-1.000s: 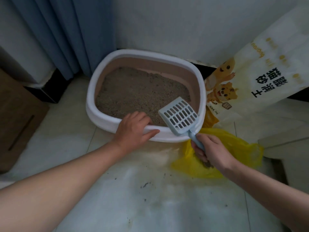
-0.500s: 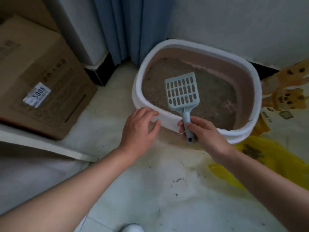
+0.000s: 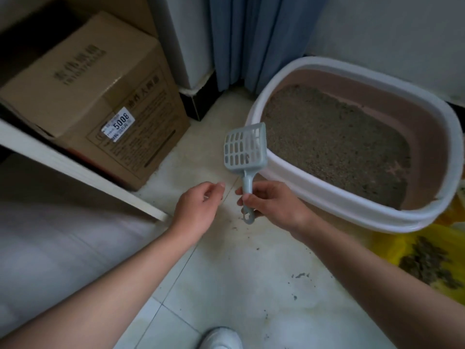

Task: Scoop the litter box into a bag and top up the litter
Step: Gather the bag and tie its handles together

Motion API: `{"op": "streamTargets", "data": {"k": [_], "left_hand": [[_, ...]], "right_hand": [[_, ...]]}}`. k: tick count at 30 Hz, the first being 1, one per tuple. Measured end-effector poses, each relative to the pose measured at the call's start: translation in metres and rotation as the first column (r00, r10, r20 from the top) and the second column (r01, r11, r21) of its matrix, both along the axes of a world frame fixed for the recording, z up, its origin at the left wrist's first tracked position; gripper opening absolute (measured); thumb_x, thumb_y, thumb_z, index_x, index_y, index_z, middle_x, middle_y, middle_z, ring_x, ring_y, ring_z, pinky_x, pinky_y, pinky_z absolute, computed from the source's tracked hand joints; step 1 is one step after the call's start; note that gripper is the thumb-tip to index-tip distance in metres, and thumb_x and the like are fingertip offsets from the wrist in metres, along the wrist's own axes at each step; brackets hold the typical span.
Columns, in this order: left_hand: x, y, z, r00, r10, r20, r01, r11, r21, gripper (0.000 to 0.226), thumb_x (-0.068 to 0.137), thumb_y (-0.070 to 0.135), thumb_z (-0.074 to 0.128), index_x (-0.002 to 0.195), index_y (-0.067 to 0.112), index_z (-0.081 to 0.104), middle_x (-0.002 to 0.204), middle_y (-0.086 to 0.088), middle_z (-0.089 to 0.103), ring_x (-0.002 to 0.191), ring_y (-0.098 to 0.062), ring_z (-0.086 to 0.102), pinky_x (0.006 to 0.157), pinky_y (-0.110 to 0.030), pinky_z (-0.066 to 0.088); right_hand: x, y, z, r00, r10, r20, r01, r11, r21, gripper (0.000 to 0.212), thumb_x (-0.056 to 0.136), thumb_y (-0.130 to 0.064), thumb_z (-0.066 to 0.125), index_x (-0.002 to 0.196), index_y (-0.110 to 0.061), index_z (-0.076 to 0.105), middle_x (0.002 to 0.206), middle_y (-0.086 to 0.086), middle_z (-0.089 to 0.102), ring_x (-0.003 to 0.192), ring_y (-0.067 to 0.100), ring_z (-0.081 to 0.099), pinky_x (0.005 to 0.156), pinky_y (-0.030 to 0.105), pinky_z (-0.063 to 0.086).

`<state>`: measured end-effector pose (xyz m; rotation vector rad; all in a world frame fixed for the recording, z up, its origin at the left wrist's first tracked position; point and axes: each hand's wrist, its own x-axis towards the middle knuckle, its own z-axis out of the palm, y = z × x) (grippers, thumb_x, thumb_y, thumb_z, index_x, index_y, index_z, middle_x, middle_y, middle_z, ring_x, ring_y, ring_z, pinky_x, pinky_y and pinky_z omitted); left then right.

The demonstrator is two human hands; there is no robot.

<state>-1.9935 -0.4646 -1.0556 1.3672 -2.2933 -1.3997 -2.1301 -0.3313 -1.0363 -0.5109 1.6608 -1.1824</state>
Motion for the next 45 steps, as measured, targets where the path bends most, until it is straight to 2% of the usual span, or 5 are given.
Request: {"op": "streamTargets", "data": {"k": [9,14,20,29,45], "left_hand": [[-0.015,-0.013,-0.009,0.975,0.219,-0.031,-0.206,0.950,0.234,0.012,0.080,0.029,0.083,0.084,0.017,0.081,0.073,0.005,0.075,0.065,-0.004,0.065,0.062,-0.020,0.045],[-0.018,-0.019,-0.023,0.978,0.195,0.074,-0.207,0.955,0.211,0.019,0.079,0.032,0.082,0.069,0.017,0.078,0.067,0.004,0.073,0.068,-0.011,0.066,0.066,-0.021,0.047],[-0.024,-0.024,-0.030,0.973,0.206,0.104,-0.223,0.955,0.195,0.016,0.079,0.024,0.081,0.068,0.014,0.077,0.061,0.003,0.070,0.063,-0.013,0.064,0.072,-0.026,0.051],[-0.034,-0.045,-0.045,0.941,0.285,0.183,-0.298,0.954,0.047,0.013,0.077,0.031,0.082,0.081,0.019,0.077,0.084,-0.002,0.075,0.080,-0.021,0.070,0.077,-0.030,0.057],[-0.048,-0.061,-0.053,0.933,0.047,0.356,0.103,0.915,-0.390,0.017,0.089,0.030,0.070,0.084,0.014,0.067,0.083,-0.006,0.069,0.078,-0.027,0.065,0.062,-0.030,0.048]], "right_hand": [[0.021,-0.038,-0.041,0.980,0.128,-0.155,-0.115,0.989,0.090,0.016,0.092,-0.028,0.070,0.096,-0.014,0.077,0.086,0.012,0.076,0.080,0.031,0.072,0.076,0.041,0.058],[0.025,-0.045,-0.048,0.983,0.100,-0.153,-0.086,0.992,0.091,0.016,0.092,-0.024,0.071,0.097,-0.010,0.076,0.076,0.010,0.070,0.062,0.016,0.060,0.052,0.016,0.046],[0.028,-0.055,-0.066,0.991,0.042,-0.130,-0.030,0.995,0.098,0.016,0.091,-0.024,0.072,0.092,-0.008,0.076,0.077,0.014,0.073,0.061,0.019,0.064,0.063,0.033,0.057],[0.024,-0.057,-0.085,0.971,-0.146,-0.191,0.170,0.978,0.119,0.020,0.090,-0.006,0.058,0.087,-0.020,0.072,0.067,0.001,0.069,0.058,0.016,0.062,0.061,0.033,0.053],[0.000,-0.039,-0.077,0.909,-0.215,-0.358,0.256,0.964,0.070,0.020,0.095,-0.015,0.058,0.108,-0.015,0.073,0.097,-0.004,0.071,0.083,0.007,0.064,0.069,0.011,0.045]]}}
